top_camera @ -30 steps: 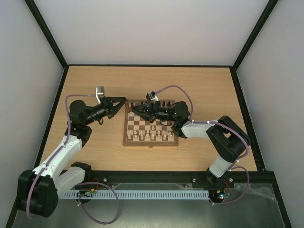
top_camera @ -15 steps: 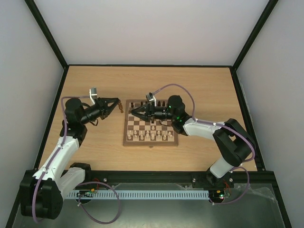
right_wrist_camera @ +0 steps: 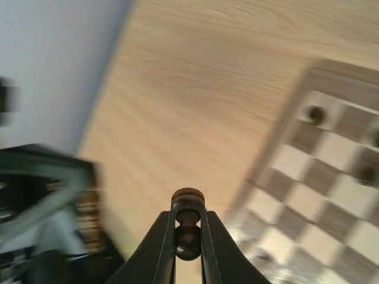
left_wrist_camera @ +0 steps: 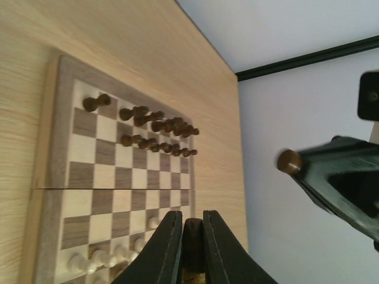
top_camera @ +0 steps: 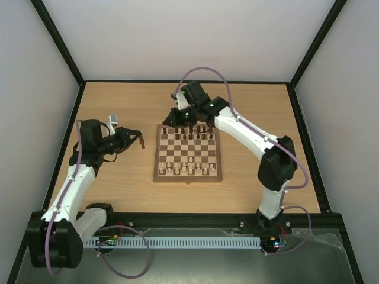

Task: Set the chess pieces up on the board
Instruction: Place the chess piece on the chessboard.

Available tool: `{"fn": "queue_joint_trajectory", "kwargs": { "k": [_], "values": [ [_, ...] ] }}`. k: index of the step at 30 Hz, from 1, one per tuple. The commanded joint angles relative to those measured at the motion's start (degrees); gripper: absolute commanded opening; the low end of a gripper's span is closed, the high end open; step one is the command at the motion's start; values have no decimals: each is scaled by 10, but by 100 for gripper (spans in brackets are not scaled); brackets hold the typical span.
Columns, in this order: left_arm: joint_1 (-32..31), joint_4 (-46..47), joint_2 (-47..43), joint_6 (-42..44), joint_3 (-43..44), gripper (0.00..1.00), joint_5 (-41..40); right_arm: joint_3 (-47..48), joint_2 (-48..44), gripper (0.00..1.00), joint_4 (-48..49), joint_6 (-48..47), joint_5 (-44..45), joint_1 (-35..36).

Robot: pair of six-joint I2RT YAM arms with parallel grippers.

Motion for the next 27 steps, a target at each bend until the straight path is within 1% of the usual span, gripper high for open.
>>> {"fn": "queue_joint_trajectory", "kwargs": {
  "k": [1, 5, 11, 20, 27],
  "values": [
    [7, -41, 8, 51, 8, 4, -18, 64, 63, 9, -245, -109, 181, 20],
    [8, -44, 18, 63, 8, 4, -18, 117, 117, 8, -302, -116, 291, 50],
    [10, -42, 32, 78, 12, 3, -18, 194, 179, 8, -345, -111, 373, 89],
    [15, -42, 46, 95, 11, 3, -22, 271, 259, 8, -360, -107, 415, 100],
    [22, -42, 54, 102, 11, 3, -19, 316, 300, 9, -343, -115, 413, 100]
  ]
}}
